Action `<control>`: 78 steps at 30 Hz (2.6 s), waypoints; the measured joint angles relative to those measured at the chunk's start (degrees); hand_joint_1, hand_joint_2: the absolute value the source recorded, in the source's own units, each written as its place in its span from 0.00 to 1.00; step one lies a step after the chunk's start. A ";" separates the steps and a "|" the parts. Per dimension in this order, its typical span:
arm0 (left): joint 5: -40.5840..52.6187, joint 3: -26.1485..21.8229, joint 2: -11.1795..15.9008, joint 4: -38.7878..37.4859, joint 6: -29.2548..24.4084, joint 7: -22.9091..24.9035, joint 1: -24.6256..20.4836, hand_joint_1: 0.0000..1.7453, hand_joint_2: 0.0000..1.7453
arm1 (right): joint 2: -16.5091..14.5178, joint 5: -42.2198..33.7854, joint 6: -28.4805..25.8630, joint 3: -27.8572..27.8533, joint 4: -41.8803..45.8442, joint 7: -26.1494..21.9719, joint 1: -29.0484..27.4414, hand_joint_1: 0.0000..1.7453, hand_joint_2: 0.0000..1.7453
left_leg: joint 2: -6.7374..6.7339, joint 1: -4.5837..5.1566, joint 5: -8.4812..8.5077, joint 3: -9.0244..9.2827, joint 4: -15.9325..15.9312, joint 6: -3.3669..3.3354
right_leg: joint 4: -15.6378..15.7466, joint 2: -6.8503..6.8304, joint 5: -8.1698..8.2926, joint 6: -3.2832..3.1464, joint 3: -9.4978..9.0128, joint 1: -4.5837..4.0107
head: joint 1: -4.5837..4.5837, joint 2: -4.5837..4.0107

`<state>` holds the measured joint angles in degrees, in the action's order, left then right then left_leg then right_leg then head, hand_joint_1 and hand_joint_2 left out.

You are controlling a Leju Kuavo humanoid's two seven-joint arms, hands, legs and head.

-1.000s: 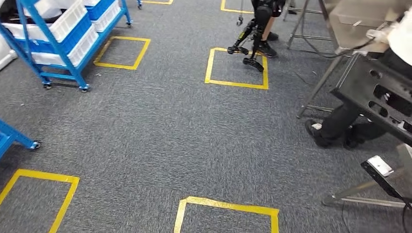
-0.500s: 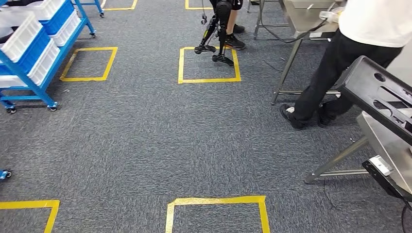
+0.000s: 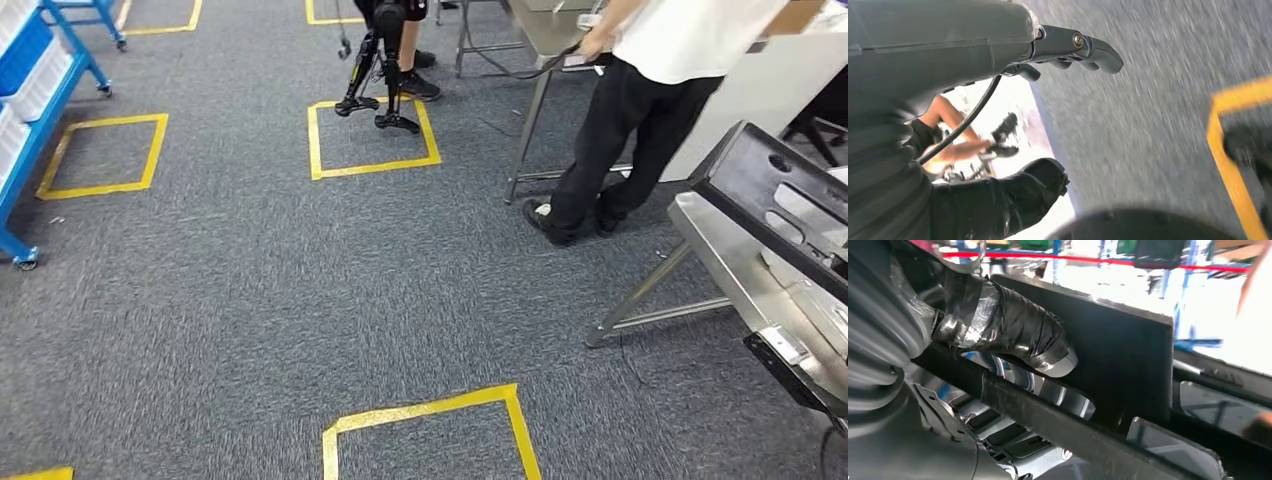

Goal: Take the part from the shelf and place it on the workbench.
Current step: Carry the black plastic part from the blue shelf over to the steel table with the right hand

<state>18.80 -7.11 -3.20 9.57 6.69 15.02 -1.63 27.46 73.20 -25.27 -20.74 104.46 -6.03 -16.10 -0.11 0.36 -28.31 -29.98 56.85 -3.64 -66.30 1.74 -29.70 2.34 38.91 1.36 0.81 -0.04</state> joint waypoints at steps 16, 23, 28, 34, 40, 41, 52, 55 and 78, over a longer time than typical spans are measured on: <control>0.07 -0.63 -0.27 0.01 -0.64 0.86 -0.14 0.00 1.00 | -0.93 -0.02 -0.19 0.22 -1.05 0.14 -0.35 1.00 1.00 | -1.36 0.00 -7.23 -3.45 10.41 2.84 | 8.05 -1.23 3.49 -2.58 -5.59 -0.17 | -0.03 0.00; 0.07 -0.85 -0.27 0.00 -0.62 0.79 0.26 0.00 1.00 | -1.02 -0.03 -0.19 0.26 -1.32 0.13 -0.35 1.00 1.00 | 3.15 -0.07 -0.99 -2.28 4.52 1.65 | 7.11 3.70 3.41 -2.58 -4.99 -0.47 | -0.01 0.00; 0.16 -0.98 -0.35 0.01 -0.38 0.95 -0.04 0.00 1.00 | -1.10 -0.07 -0.13 0.23 -1.47 0.10 -0.76 1.00 1.00 | 2.20 0.07 0.31 -0.84 0.71 0.59 | 6.62 5.18 3.61 -0.88 -3.85 0.03 | 0.04 0.00; 0.76 -0.99 -0.50 0.00 0.20 1.21 0.26 0.00 1.00 | -1.13 -0.12 -0.11 0.25 -2.12 0.00 -0.41 1.00 1.00 | -2.17 0.13 0.77 -0.81 -0.14 -0.21 | -7.24 -1.40 -3.22 0.30 2.38 0.26 | 0.18 0.00; 0.98 -1.01 -0.60 0.01 0.32 1.29 0.09 0.00 1.00 | -0.95 -0.39 0.15 0.27 -3.46 -0.02 0.62 1.00 1.00 | -5.69 0.33 -0.34 -0.46 0.75 1.34 | 7.31 -5.27 2.75 0.07 -5.60 0.20 | 0.16 0.00; 1.01 -1.02 -0.59 0.01 0.34 1.33 0.00 0.00 1.00 | -0.91 -0.39 0.17 0.27 -3.70 -0.02 0.75 1.00 1.00 | -6.16 0.36 -0.48 -0.29 0.74 1.65 | 7.28 -4.75 2.86 -0.30 -5.53 0.05 | 0.15 0.00; 1.42 -1.04 -0.63 0.02 0.55 1.44 -0.12 0.00 1.00 | -0.77 1.66 -0.89 1.36 -6.85 1.26 3.42 1.00 1.00 | -0.07 -0.25 -3.07 -5.70 10.89 2.02 | 7.49 -0.55 3.07 -2.50 -5.74 -0.27 | 0.13 0.00; 1.59 -1.18 -0.67 0.01 0.96 1.40 -0.09 0.00 1.00 | -0.60 1.66 -1.43 1.90 -7.51 1.40 3.82 1.00 1.00 | 0.39 0.02 0.38 -2.02 2.11 1.45 | 7.16 -0.09 2.83 -2.06 -5.64 -0.55 | 0.14 0.00; 1.20 -2.26 -1.04 0.00 1.59 1.33 -0.26 0.00 1.00 | 2.25 1.61 -1.41 5.34 -9.37 2.04 4.57 1.00 1.00 | -0.26 0.29 1.40 -1.41 -0.02 -0.85 | -5.86 -1.33 -3.73 0.85 0.67 0.39 | 0.20 0.00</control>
<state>20.00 -9.38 -4.23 9.57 8.28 16.34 -1.89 29.70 74.81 -26.68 -15.39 95.09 -3.99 -11.53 -0.37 0.65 -26.91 -31.40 56.83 -4.49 -72.16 0.41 -33.43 3.18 39.58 1.75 1.02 -0.04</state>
